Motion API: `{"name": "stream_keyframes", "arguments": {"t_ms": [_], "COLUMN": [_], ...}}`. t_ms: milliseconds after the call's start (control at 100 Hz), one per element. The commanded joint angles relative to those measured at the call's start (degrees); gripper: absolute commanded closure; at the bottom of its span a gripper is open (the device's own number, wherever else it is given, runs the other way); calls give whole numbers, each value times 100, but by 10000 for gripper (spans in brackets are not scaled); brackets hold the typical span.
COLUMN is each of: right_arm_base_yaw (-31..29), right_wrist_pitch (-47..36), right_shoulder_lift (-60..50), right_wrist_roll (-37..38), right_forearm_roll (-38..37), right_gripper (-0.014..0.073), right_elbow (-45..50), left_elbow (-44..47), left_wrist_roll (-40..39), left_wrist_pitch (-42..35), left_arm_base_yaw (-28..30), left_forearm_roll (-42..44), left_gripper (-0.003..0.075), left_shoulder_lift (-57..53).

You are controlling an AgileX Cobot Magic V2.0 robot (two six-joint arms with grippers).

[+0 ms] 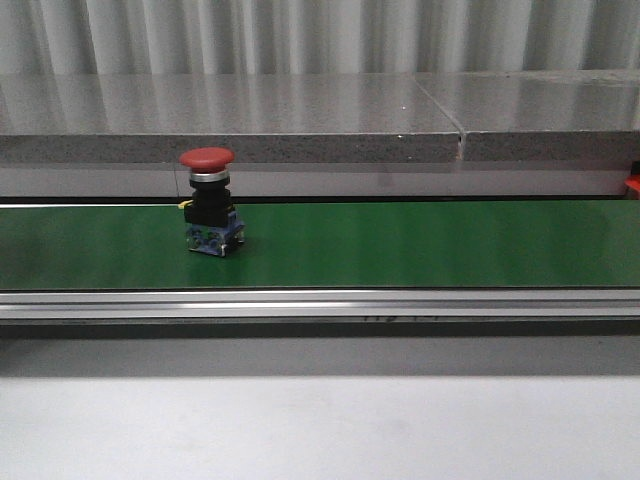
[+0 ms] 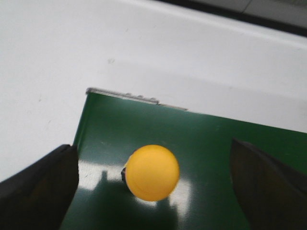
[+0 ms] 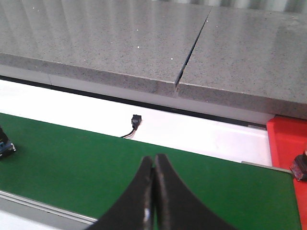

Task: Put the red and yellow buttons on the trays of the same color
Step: 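Set the yellow button on the belt and open the left gripper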

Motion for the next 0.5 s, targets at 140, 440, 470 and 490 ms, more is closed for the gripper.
{"name": "stream_keyframes", "arguments": {"t_ms": [140,440,470,490], "right_arm_base_yaw": [-5,-5,-5,-5], "right_wrist_pitch": [-266,-266,-266,-266], "right_shoulder_lift": [14,14,14,14], "right_wrist_roll": [-19,-19,-19,-19], "right_forearm_roll": [126,126,126,126], "right_gripper": [662,662,662,662], "right_elbow": [-146,-146,-146,-146], "left_elbow": [99,1596,1777,1911], "left_wrist_roll": [58,58,58,58], "left_wrist_pitch": [-440,-1046,-1110,-1144], "left_arm_base_yaw": [-486,-541,-541,-541], "left_forearm_roll": [151,373,374,385], "left_gripper": [102,102,102,102], "left_shoulder_lift": [-1353,-3183,-3384,-3538]}}
